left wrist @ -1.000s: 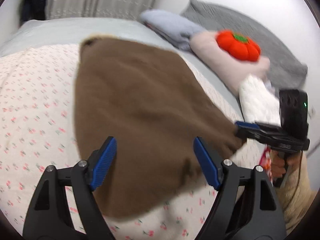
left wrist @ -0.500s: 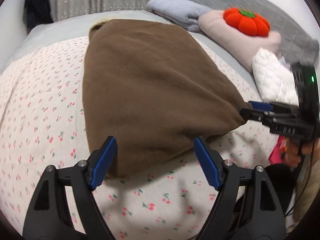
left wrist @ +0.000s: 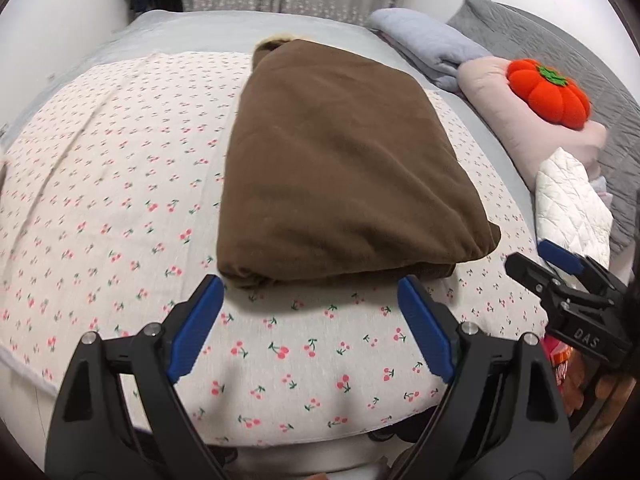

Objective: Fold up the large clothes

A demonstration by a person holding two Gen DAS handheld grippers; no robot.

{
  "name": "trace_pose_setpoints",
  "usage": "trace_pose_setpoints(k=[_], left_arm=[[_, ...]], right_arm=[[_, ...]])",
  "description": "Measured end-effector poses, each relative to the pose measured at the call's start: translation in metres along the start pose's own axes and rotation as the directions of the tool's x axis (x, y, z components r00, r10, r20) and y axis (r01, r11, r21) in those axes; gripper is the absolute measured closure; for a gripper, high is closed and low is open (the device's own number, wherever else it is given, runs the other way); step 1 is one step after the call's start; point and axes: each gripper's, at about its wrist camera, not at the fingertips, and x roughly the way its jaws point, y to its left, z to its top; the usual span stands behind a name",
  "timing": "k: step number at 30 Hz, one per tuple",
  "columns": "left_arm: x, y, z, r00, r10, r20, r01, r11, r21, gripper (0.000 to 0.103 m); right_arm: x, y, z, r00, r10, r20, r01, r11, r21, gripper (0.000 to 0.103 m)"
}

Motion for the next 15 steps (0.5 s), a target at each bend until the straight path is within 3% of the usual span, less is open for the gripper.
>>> trace_pose_setpoints(k=[3,4,5,15], left_arm=[[-0.002,0.000,-0.006,0.999,0.055,-0.004,-0.055,0.998,-0.038,0.010],[-0.001,0.000,-0.007,0.997,0.070,-0.008,-0.071,0.997,-0.041,0.002],[-0.001,-0.002,-0.009,0.996,0.086,-0.007,-0.086,0.995,-0.041,0.000],[0.003,-0.019,-0.019,0.985,0.167,-0.038,-0.166,0.986,0.010,0.000]], right_arm=[[-0.007,-0.004,-0.005,0.999,-0.033,0.011,0.033,0.998,0.056,0.019],[-0.008,-0.007,-0.007,0.999,-0.050,0.010,0.049,0.995,0.083,0.019],[-0.009,-0.008,-0.008,0.998,-0.058,0.010,0.057,0.994,0.098,0.019],[-0.012,0.009,-0.016,0.991,-0.134,-0.018,0.135,0.990,0.043,0.012]])
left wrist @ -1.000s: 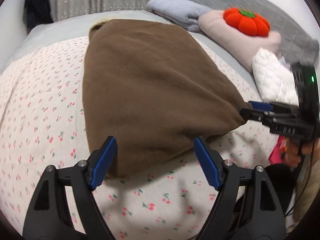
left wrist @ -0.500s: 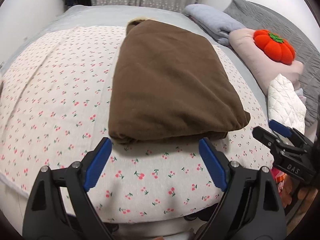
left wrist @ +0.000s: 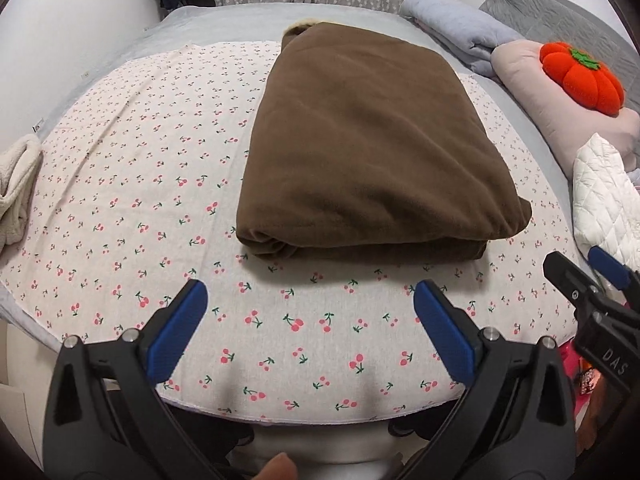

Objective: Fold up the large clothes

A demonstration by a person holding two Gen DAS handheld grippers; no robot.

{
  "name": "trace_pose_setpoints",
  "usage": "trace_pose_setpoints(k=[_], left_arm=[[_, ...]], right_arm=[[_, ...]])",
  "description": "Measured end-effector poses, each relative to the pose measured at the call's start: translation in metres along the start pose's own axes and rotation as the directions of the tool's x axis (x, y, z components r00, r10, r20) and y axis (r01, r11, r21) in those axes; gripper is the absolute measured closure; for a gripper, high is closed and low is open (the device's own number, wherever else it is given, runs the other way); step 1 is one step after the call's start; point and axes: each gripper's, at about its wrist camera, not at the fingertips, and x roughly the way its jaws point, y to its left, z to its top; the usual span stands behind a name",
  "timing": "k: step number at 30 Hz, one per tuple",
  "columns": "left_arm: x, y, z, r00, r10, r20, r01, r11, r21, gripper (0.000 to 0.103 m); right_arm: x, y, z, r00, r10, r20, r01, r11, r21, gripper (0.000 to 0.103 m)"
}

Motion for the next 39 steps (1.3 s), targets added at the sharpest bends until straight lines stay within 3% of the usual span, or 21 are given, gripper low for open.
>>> trace_pose_setpoints(k=[3,14,39], left_arm=[[0.000,-0.003,0.000,1.000,0.021,0.005,-0.021,1.000,0.011,0.000],[-0.002,-0.008,0.002,0.998,0.053,0.031,-0.054,0.998,0.037,0.000],[-0.008,-0.006,0.000,0.998,0.053,0.039,-0.054,0.998,0.030,0.000]], right_arm=[[0.003,0.004,-0.002,1.000,-0.029,-0.007,0.028,0.999,-0.015,0.010],[0.016,0.012,-0.002,0.999,-0.016,-0.047,0.015,1.000,-0.027,0.010],[0.014,0.021,-0.006,0.999,0.013,-0.050,-0.014,1.000,-0.017,0.010]])
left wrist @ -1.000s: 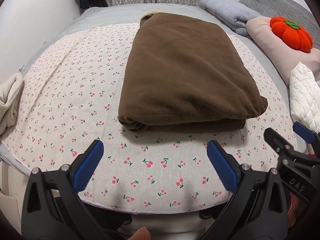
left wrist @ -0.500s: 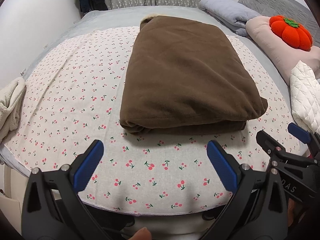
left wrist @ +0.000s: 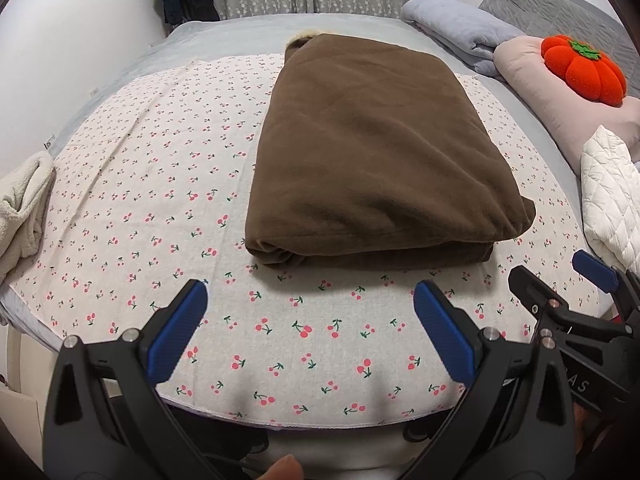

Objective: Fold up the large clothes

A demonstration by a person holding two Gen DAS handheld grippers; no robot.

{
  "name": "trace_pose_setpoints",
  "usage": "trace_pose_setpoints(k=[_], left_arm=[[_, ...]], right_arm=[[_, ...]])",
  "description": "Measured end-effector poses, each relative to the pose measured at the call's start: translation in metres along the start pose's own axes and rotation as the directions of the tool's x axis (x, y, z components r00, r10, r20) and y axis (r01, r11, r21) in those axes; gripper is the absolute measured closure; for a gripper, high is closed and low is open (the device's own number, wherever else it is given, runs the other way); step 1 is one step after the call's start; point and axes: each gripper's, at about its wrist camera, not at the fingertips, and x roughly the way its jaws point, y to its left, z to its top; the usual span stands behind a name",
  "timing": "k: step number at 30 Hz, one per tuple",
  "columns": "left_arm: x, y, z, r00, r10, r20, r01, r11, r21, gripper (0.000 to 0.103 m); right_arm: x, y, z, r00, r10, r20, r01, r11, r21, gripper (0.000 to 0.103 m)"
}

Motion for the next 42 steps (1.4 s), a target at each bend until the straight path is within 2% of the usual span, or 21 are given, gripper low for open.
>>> trace_pose_setpoints(k=[42], left_arm=[[-0.0004,-0.0028,-0.0016,1.000,-0.001,-0.004,0.001,1.000,0.001,0.000]], right_arm=[[-0.0009,0.0028,-0.0024,1.000,0.001,-0.006,-0.001,1.000,0.004,0.010]])
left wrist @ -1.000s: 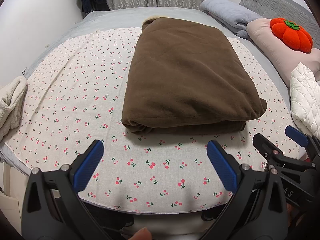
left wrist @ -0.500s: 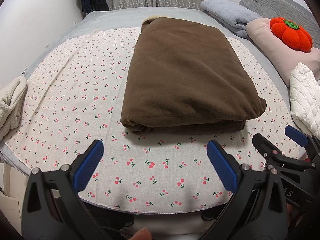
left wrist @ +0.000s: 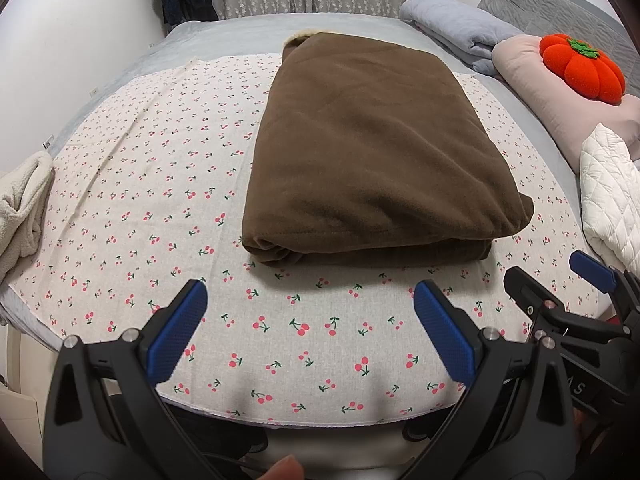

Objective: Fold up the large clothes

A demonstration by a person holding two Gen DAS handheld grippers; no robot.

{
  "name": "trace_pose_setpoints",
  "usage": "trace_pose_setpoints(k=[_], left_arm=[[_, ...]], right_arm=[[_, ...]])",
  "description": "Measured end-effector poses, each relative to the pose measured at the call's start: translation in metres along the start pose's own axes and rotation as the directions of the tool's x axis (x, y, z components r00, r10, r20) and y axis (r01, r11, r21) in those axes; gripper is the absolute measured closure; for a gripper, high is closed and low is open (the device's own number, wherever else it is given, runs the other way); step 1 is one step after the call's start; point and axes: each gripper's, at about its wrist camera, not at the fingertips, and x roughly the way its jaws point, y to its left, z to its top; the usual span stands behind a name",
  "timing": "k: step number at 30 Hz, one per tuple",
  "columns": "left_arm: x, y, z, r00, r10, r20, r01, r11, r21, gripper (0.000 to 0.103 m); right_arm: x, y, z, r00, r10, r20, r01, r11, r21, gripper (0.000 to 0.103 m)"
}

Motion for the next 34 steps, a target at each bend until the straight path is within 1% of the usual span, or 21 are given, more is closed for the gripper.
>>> trace_pose_setpoints(k=[22,32,34], left_arm=[[0.0012,0.0004,-0.0006,1.000,-0.001,-0.002,0.001,1.000,0.000,0.000],[0.0059,-0.0007,-0.0018,1.000,0.000,-0.013,0.000,1.000,-0.004,0.000],[0.0101,0.0005,-0.0011,1.000,-0.009,-0.024,0.009,1.000,-0.008,0.000]], right_arm=[[0.0001,-0.0004,-0.0002,1.000,0.001,-0.001,-0.001,1.000,-0.001,0.010],[0.0026,-0.0002,-0.0018,1.000,0.000,-0.007,0.000,1.000,0.000,0.010],[0.0054,-0.0001,-0.0019,1.000,0.000,-0.011,0.000,1.000,0.001,0.010]])
